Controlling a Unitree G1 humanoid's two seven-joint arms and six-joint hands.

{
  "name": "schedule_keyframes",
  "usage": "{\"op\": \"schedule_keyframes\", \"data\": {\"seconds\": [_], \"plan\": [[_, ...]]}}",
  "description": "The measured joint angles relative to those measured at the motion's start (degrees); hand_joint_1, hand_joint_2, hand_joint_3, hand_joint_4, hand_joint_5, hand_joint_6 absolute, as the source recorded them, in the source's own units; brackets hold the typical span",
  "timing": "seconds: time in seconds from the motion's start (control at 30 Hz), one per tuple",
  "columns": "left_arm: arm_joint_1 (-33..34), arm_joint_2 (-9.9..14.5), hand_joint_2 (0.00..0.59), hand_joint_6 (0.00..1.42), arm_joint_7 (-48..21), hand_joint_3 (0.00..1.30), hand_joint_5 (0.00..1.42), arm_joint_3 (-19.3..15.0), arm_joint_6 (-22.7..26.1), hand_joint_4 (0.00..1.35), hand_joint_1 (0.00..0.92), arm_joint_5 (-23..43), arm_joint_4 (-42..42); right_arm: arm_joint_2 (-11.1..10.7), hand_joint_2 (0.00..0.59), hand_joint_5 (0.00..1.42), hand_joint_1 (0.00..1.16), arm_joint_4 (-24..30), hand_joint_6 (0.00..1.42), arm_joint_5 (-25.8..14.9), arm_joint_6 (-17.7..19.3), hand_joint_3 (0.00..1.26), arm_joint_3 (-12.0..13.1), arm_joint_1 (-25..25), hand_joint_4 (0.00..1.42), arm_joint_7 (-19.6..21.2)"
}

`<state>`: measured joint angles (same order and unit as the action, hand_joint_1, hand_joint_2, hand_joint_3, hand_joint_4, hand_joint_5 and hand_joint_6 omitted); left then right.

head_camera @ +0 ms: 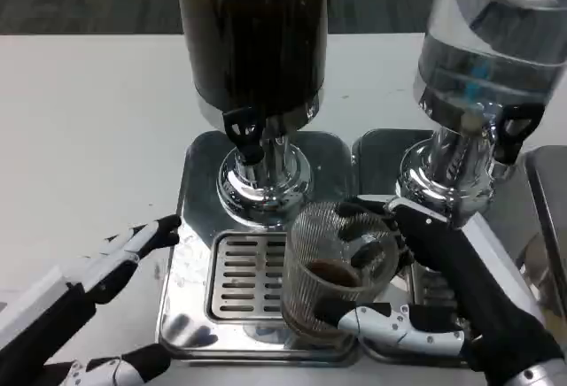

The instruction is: Grasp the cup under the faucet to collect the drink, then remove the cup.

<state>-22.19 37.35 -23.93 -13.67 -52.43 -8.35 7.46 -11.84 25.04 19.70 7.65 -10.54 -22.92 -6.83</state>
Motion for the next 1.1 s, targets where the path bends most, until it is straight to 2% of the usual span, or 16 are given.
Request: {"op": "schedule_keyframes", "data": {"seconds": [0.37, 0.8, 1.1], "plan": [[-1.8, 0.8, 0.096, 0.0, 2.4, 0.0, 0.0, -1.9, -0.4, 0.0, 0.0, -3.9, -1.8, 0.0, 0.262, 0.64, 0.71, 0.2, 0.69, 0.0, -0.1, 0.49, 0.5, -0.1, 0.54, 0.0], [-1.9, 2.1, 0.086, 0.0, 2.9, 0.0, 0.0, -2.0, -0.4, 0.0, 0.0, -5.0, -1.7, 0.0, 0.27, 0.64, 0.7, 0.6, 0.69, -0.9, -0.5, 0.49, 0.8, -0.5, 0.55, -0.7], [-1.9, 2.2, 0.082, 0.0, 2.9, 0.0, 0.0, -1.4, -0.4, 0.0, 0.0, -5.0, -1.3, -0.2, 0.271, 0.65, 0.7, 2.1, 0.7, -1.1, -0.6, 0.49, 0.8, -1.2, 0.55, -1.1]]}}
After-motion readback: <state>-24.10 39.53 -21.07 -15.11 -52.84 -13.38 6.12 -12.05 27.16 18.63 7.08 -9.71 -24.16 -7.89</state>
